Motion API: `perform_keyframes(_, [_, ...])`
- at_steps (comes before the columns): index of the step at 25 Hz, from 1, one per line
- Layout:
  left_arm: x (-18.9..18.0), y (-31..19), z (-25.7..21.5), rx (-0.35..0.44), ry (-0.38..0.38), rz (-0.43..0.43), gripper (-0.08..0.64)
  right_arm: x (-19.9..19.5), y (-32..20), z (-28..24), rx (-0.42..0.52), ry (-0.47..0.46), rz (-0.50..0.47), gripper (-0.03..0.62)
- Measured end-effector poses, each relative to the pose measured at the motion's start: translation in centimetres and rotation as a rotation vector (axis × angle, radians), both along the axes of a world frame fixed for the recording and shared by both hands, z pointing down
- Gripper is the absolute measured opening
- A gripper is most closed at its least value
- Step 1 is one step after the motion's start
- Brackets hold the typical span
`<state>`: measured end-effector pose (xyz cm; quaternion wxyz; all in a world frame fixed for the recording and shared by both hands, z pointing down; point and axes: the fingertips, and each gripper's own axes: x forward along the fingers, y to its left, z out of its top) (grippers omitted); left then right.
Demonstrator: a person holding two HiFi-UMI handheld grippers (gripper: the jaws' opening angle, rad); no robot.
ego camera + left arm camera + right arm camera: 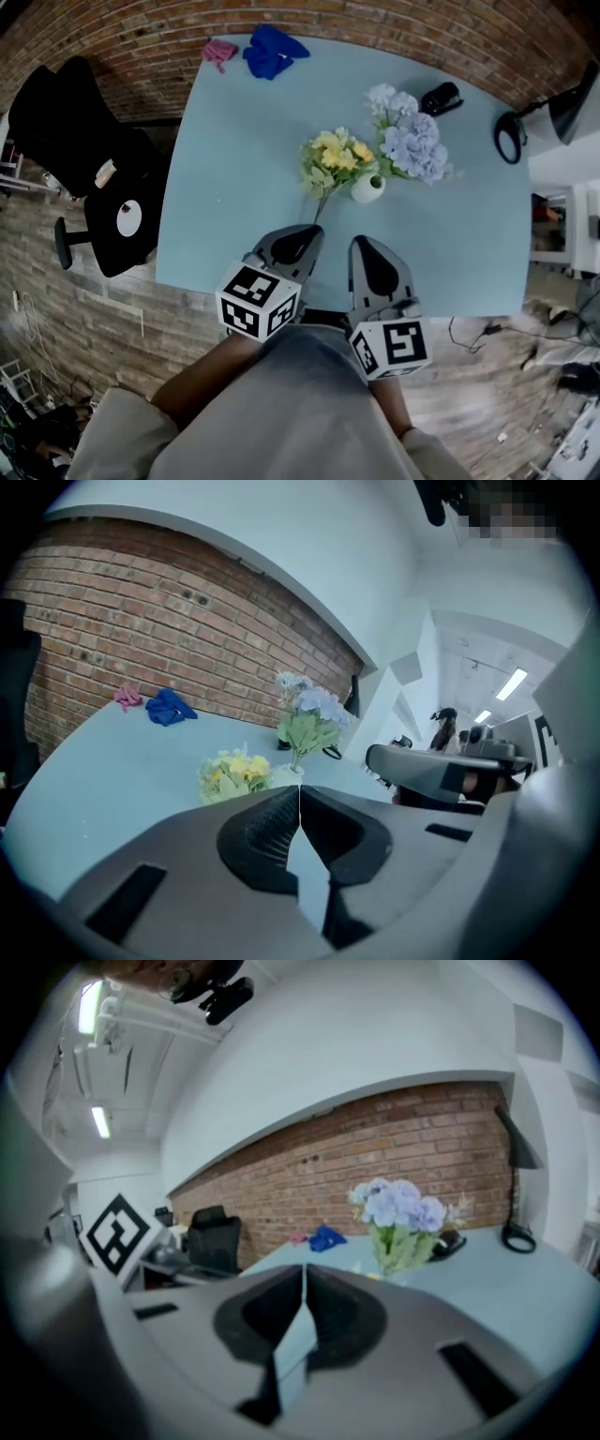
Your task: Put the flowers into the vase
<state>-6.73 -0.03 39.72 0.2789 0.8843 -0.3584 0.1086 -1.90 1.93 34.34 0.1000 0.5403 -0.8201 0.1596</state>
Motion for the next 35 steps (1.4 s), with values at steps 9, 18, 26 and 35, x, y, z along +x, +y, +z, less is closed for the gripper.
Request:
perform_keyframes(9, [2.5,-2.6,3.7,-0.087,-0.137,-0.057,0.023,2.8,-2.0,2.1,-0.039,-0.017,-0.093,0.025])
perform_keyframes(18, [2.8,-4.1,7.7,-0.188,-0.234,-0.089,0.071,3.9,-3.2,3.9,-0.075,-0.047,-0.164,0.026])
perform_keyframes(26, [2.9,-5.6,10.9,-0.28,-0.3,-0.113,0.104,5.0,-4.1,5.1,-0.092,-0.082,-0.202,0.025])
perform_keyframes(35, [2.8,-6.6,14.3,-0.373,-0.422,-0.061,0.126,6.5,-4.8,5.9,-0.109,-0.112,-0.222,0.025])
